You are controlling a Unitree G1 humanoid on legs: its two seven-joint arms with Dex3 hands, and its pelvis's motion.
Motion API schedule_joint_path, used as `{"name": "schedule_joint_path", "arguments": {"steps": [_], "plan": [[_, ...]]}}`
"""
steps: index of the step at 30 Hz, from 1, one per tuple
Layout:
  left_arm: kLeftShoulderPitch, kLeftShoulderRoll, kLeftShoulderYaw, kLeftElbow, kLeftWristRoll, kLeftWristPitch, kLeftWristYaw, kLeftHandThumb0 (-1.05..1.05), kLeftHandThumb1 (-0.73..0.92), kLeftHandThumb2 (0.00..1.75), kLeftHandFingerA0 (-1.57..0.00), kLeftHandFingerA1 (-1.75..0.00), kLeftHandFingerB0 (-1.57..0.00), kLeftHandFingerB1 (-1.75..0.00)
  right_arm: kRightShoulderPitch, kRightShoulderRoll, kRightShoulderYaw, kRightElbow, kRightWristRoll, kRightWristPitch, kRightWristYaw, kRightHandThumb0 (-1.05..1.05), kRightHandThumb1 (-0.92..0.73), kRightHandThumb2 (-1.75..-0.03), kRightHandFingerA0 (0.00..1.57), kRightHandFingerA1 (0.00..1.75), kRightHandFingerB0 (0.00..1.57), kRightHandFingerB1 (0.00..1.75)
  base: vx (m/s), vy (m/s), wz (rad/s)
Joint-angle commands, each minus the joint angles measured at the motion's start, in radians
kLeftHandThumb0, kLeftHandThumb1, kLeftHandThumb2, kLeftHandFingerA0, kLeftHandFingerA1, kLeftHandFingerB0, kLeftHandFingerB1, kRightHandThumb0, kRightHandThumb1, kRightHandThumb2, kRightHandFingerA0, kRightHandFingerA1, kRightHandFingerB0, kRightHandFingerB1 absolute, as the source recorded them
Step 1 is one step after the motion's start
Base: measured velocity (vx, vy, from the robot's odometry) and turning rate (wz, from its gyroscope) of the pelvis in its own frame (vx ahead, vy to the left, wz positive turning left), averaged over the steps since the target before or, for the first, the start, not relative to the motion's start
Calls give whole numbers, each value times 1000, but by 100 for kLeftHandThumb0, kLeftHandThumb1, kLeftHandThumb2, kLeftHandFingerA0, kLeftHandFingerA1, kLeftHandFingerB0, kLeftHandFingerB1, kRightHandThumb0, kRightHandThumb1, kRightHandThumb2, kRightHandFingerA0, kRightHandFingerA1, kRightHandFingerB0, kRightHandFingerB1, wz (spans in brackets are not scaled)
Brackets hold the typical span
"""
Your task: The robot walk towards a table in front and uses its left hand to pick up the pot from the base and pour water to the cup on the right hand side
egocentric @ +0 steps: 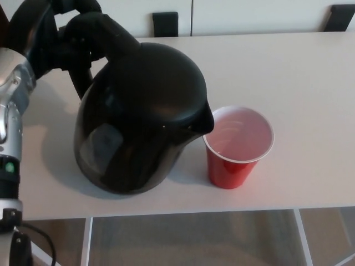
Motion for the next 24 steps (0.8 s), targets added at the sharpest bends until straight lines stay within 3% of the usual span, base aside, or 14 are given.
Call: {"name": "schedule_joint_path", "arguments": {"steps": [1, 6, 11, 12, 13, 14, 15, 16, 18, 24], "plan": [[-51, 3, 36, -40, -37, 56, 52, -1, 66, 54, -75, -175, -53, -175, 3, -19, 6, -13, -10, -1, -8, -15, -56, -56, 59, 49, 43, 41, 0, 0, 0], [-70, -13, 54, -58, -24, 45, 108, -2, 67, 54, -76, -175, -53, -175, 1, -27, 1, 5, 11, -12, 51, -17, -61, -60, 49, 50, 39, 42, 0, 0, 0], [-74, -19, 37, -68, 15, -5, 145, -3, 67, 53, -75, -175, -51, -175, -31, -38, -7, 64, 10, -12, 54, -16, -61, -60, 50, 50, 40, 43, 0, 0, 0], [-68, -20, 14, -74, 51, -47, 164, -12, 70, 52, -72, -175, -57, -164, -43, -43, -12, 85, 13, -13, 57, -16, -61, -60, 51, 51, 40, 43, 0, 0, 0], [-65, -16, -9, -75, 84, -84, 179, -11, 67, 56, -84, -167, -55, -162, -51, -46, -14, 99, 15, -15, 62, -15, -61, -60, 50, 51, 39, 42, 0, 0, 0], [-65, -14, -15, -74, 91, -93, 183, -11, 67, 56, -84, -167, -55, -162, -53, -47, -15, 103, 15, -17, 64, -15, -61, -60, 50, 51, 39, 42, 0, 0, 0], [-62, -8, -38, -72, 118, -119, 190, -17, 67, 59, -86, -152, -51, -160, -56, -47, -13, 107, 10, -20, 56, -15, -61, -60, 51, 50, 40, 42, 0, 0, 0], [-60, -2, -61, -70, 143, -154, 196, -19, 69, 58, -77, -158, -56, -150, -55, -48, -11, 108, 7, -24, 59, -15, -62, -60, 50, 50, 38, 42, 0, 0, 0], [-54, 6, -83, -71, 170, -189, 208, -16, 68, 59, -81, -159, -57, -149, -58, -52, -9, 114, 4, -28, 63, -17, -62, -61, 50, 50, 39, 42, 0, 0, 0], [-63, 48, -212, -98, 360, -300, 328, -5, 69, 53, -66, -175, -46, -162, -76, -54, -12, 121, 8, -31, 65, -12, -60, -57, 55, 51, 42, 43, 0, 0, 0]]}}
